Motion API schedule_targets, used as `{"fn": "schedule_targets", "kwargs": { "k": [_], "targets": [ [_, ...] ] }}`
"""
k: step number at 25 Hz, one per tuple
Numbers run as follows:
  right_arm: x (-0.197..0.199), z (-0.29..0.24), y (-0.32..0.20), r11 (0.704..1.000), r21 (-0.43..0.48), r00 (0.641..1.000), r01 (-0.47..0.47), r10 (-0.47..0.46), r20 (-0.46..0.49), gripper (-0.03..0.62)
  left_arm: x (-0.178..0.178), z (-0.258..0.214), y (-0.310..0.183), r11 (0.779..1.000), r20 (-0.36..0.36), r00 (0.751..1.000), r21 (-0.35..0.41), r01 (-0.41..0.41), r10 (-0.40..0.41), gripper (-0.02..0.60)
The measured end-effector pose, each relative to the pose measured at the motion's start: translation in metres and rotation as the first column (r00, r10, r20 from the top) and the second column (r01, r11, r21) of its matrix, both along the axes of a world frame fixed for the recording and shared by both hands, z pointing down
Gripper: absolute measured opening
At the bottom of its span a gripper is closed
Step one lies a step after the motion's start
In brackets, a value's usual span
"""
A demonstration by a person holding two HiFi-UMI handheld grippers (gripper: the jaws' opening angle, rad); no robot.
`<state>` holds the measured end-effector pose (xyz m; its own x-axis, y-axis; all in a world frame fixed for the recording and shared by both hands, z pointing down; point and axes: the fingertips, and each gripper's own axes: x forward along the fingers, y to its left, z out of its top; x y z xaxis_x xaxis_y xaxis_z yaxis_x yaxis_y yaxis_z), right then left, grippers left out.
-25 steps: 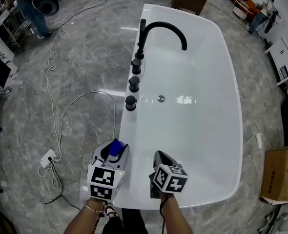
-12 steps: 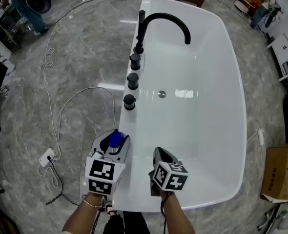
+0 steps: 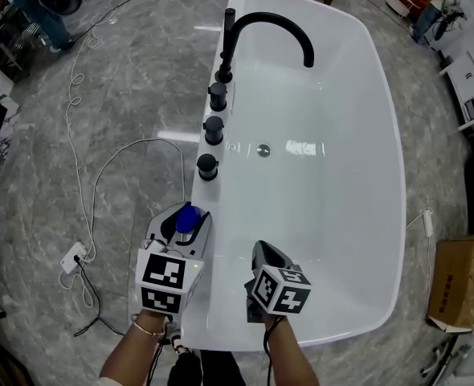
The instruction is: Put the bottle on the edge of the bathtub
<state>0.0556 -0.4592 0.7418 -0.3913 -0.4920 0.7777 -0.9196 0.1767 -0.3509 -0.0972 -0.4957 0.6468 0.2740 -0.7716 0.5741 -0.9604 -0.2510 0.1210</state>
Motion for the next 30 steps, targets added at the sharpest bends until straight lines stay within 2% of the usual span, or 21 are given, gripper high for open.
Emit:
{"fn": "schedule_targets", "kwargs": {
  "k": [15, 24, 30],
  "targets": [
    [0.007, 0.009, 0.005, 0.998, -0.037, 0.999, -0.042, 0.042, 0.017, 0.026, 0.003, -0.001, -0.002, 1.000, 0.010, 1.000, 0.019, -0.009, 0.008, 0.166],
    [0.003, 0.013, 0.011, 0.998, -0.044, 0.999, -0.046, 0.047, 0.023, 0.026, 0.013, 0.001, 0.004, 0.998, 0.063, 0.997, 0.041, -0.040, 0.038, 0.166],
    [0.006, 0.013, 0.013, 0.997, -0.047, 0.997, -0.065, 0.067, 0.030, 0.026, 0.014, 0.000, 0.004, 0.998, 0.081, 0.997, 0.056, -0.019, 0.014, 0.167]
  ]
}}
